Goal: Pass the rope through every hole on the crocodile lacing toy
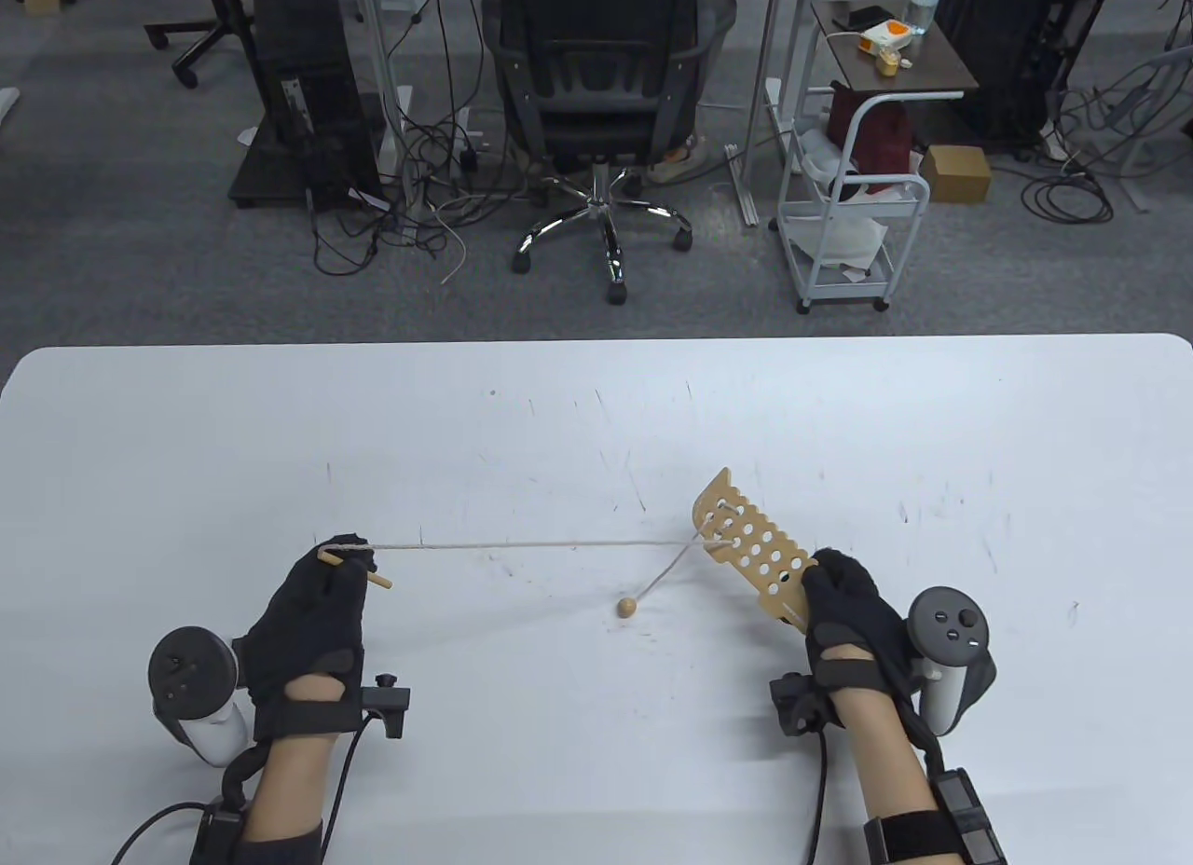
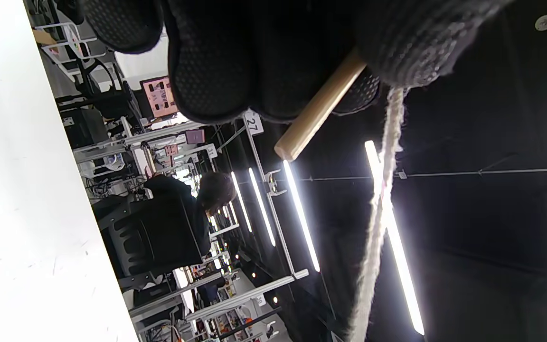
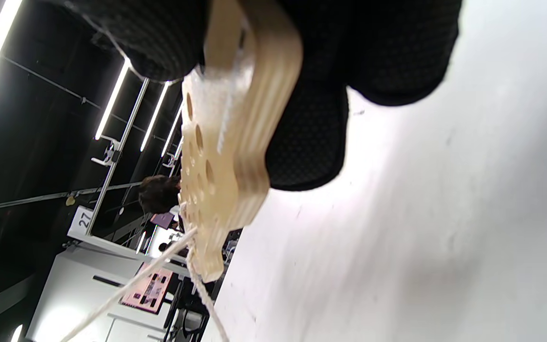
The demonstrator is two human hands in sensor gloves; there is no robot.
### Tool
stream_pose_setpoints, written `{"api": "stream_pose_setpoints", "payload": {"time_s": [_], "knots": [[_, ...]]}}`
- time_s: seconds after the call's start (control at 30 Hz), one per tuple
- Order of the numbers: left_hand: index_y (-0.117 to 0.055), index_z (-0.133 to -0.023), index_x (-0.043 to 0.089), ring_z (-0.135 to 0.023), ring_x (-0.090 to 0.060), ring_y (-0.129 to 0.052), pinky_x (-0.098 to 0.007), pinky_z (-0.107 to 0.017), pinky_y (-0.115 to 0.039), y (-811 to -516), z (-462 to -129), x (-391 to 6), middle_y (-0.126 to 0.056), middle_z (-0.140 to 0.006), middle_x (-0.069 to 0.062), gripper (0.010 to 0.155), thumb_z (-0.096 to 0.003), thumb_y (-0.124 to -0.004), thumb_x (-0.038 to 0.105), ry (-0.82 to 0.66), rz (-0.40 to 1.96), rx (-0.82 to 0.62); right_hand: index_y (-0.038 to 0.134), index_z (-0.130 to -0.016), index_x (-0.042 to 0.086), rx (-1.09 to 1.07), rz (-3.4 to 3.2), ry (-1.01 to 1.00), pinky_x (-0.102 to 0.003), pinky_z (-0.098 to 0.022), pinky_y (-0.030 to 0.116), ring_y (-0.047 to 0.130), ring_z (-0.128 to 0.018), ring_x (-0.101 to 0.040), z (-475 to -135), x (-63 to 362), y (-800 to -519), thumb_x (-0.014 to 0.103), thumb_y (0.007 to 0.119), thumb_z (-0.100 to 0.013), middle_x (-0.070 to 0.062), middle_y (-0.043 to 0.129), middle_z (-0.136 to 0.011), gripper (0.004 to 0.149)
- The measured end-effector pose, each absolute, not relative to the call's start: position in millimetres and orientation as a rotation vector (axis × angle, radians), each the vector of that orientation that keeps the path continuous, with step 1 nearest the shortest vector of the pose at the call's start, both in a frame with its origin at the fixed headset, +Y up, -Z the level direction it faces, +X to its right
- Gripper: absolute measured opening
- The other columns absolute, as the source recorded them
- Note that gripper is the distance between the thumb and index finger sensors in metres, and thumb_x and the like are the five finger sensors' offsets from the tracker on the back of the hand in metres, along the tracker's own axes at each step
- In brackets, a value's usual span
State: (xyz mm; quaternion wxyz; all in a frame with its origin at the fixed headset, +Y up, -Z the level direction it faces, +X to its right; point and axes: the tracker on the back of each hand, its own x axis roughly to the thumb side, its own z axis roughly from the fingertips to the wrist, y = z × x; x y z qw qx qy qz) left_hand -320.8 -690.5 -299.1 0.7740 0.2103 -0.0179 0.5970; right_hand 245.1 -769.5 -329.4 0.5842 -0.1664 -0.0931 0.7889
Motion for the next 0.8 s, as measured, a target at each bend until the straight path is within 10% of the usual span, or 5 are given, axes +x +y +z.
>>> {"api": "stream_pose_setpoints", "payload": {"time_s": [0.8], "knots": [[-0.076,-0.096,0.027,-0.069,-0.028,-0.097,-0.055,-0.068,-0.068,-700,-310,-291,-0.098,-0.074,0.001,0.056,-0.0425,-0.084,0.042,-0.09,1.115,0.204,0.069,-0.089,0.009,-0.268,1.905,-0.178,-0.043,-0.042,0.081,0.107,-0.05,-0.025,-331,222,-769,0.034,0.077,-0.047,-0.008,0.097,-0.073,0.049]]}}
